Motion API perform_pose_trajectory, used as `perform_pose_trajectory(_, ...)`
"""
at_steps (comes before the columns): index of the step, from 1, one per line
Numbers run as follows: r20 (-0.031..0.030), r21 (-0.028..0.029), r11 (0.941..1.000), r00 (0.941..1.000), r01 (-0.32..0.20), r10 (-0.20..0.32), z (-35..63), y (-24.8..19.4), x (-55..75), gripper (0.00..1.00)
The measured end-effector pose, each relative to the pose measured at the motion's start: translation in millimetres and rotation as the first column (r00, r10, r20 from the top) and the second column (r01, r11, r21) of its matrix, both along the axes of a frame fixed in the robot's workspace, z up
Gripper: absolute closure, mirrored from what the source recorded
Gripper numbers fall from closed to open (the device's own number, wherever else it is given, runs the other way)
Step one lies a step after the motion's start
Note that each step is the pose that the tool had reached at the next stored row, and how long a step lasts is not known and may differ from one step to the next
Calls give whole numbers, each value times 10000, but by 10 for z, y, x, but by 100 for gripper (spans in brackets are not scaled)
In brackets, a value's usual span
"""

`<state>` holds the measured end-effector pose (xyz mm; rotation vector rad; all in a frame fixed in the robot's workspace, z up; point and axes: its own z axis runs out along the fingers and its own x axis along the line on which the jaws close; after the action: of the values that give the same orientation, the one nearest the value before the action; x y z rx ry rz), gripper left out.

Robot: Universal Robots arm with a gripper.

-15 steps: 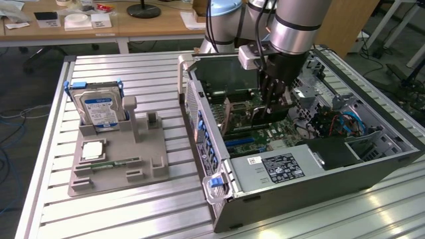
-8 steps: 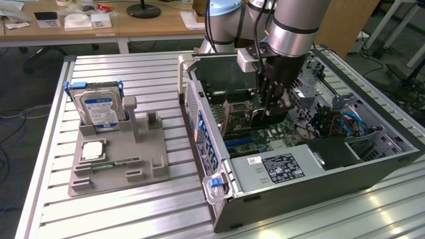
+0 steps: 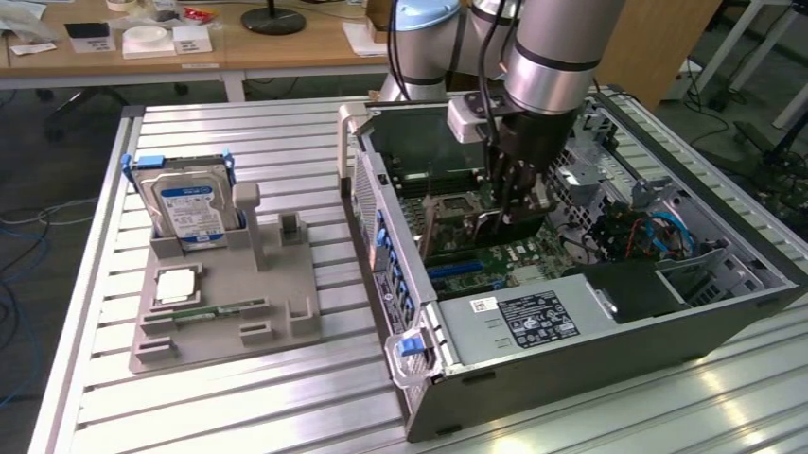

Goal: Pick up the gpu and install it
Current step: 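Insert the gpu into the slot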

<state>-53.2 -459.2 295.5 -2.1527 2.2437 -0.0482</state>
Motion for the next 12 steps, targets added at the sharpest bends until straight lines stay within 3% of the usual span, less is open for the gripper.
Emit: perform_pose_trajectory(12,0,-79,10000,10000,-1,1,-57,0,-15,74)
